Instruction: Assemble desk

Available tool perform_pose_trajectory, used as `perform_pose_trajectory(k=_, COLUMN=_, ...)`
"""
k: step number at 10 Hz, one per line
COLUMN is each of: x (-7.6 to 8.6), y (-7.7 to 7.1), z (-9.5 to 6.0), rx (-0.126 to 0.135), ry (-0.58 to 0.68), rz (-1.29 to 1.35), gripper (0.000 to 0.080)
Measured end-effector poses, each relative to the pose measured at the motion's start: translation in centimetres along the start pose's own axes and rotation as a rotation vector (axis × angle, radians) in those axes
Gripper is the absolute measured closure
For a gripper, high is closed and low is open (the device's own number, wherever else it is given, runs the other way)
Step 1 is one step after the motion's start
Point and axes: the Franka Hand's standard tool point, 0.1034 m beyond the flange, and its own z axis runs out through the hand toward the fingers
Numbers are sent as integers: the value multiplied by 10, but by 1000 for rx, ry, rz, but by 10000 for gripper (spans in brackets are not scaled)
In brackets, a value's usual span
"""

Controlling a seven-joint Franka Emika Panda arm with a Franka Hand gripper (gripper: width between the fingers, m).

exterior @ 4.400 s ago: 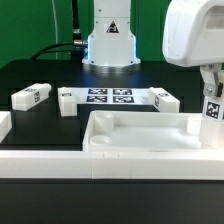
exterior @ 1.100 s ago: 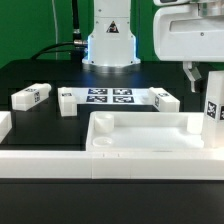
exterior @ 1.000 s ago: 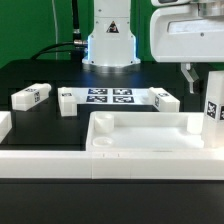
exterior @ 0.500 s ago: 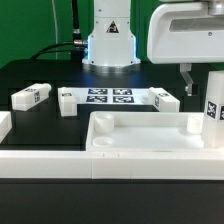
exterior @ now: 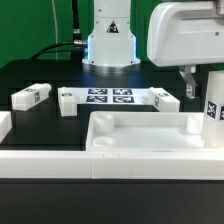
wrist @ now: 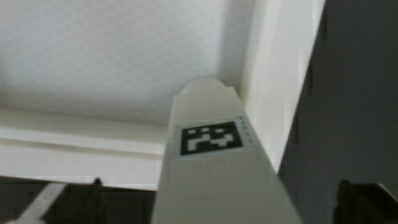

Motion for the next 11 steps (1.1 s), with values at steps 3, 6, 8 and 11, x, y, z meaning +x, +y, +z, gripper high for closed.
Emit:
perform_pose_trajectory(k=3, x=0, y=0, z=0, rx=0, ry=-1, rz=4, gripper=514)
perform_pose_trajectory(k=6, x=0, y=0, z=0, rx=0, ry=-1, rz=27, gripper=511)
perform_pose_trajectory(k=8, x=0, y=0, z=0, rx=2, ry=-1, rz=91, gripper=511)
perform_pose_trajectory(k=11, x=0, y=3, z=1, rx=9, ry=14, rz=368, gripper=510)
